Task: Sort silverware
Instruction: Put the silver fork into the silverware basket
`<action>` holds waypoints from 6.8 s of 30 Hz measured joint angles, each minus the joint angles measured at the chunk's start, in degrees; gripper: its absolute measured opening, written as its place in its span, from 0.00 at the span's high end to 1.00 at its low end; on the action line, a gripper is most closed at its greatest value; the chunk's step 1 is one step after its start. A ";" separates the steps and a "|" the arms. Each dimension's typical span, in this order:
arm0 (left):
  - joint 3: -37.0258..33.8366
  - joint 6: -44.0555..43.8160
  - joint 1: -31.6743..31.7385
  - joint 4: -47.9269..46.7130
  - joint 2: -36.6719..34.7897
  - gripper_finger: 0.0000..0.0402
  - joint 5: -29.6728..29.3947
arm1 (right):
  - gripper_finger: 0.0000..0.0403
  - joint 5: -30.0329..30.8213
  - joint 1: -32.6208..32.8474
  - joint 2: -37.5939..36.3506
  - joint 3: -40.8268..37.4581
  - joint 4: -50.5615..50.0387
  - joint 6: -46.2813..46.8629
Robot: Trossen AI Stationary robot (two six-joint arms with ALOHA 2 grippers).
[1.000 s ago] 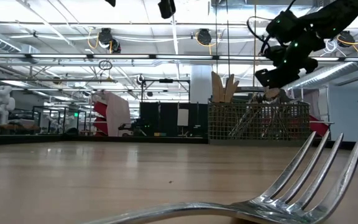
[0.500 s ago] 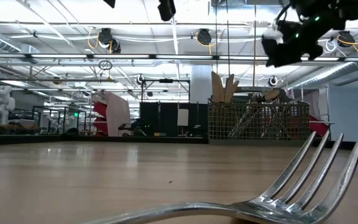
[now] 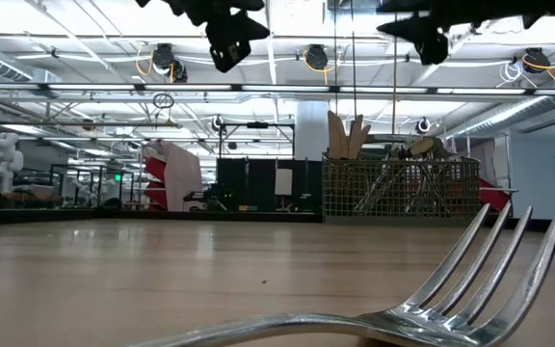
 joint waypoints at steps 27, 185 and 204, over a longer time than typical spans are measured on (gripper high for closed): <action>0.07 -23.13 -32.92 9.92 13.87 0.62 -35.06 | 0.66 32.23 52.85 41.30 15.26 25.71 6.72; 9.93 17.51 -9.30 21.77 -0.07 0.98 -36.04 | 0.84 23.97 26.22 30.71 17.99 37.40 -17.57; 10.03 16.08 -8.04 17.72 -0.07 0.97 -29.56 | 0.99 14.72 24.76 30.17 18.01 33.35 -14.16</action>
